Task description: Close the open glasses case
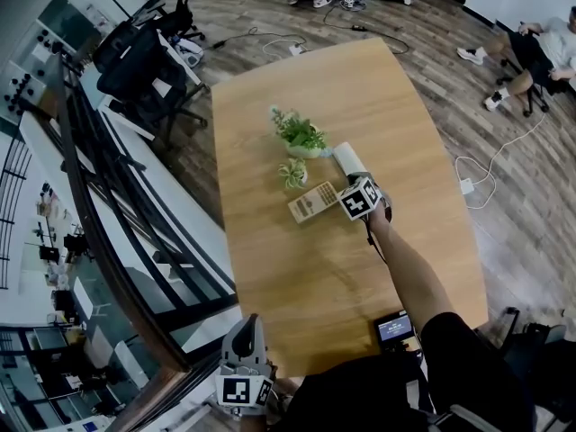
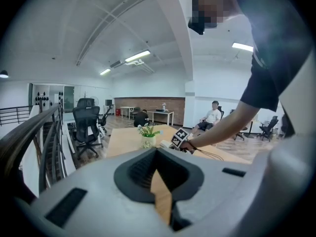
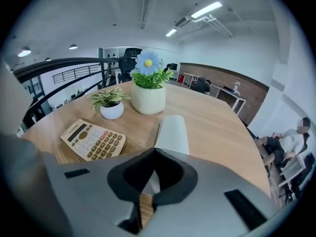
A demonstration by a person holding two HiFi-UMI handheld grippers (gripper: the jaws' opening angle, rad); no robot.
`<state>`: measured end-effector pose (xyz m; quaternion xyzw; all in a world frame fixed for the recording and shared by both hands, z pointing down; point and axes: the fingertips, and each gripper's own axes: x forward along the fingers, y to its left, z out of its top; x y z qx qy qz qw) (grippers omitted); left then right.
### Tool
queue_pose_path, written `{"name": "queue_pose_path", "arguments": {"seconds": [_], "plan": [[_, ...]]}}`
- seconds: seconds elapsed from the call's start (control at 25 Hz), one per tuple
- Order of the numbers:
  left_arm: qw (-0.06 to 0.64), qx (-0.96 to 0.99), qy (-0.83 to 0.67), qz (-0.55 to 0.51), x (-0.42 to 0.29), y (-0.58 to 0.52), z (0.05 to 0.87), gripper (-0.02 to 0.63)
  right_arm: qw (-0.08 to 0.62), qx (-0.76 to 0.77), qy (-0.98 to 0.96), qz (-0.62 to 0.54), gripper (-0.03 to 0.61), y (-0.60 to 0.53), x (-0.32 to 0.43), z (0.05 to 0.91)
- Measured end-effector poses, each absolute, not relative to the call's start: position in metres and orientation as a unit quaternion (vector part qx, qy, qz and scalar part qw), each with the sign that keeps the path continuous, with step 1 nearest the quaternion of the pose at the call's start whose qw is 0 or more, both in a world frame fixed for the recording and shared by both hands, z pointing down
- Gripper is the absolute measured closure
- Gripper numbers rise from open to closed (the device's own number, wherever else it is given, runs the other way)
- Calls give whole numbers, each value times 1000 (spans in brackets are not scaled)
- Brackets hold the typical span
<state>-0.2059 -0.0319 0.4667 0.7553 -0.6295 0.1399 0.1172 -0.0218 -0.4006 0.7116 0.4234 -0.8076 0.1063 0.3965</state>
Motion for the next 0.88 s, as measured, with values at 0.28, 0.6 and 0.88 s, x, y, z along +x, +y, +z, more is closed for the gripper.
{"name": "queue_pose_path", "arguments": {"seconds": [0.28, 0.6, 0.88], "plan": [[115, 745, -642, 137, -216, -24, 463, 614, 375, 444, -803, 130, 565, -403, -21, 715], [87, 740, -654, 127, -231, -24, 448, 614, 275, 443, -845, 118, 565, -388, -14, 649], [46, 742, -659, 113, -242, -46, 431, 614, 121, 463, -876, 60, 565, -288, 54, 536]]}}
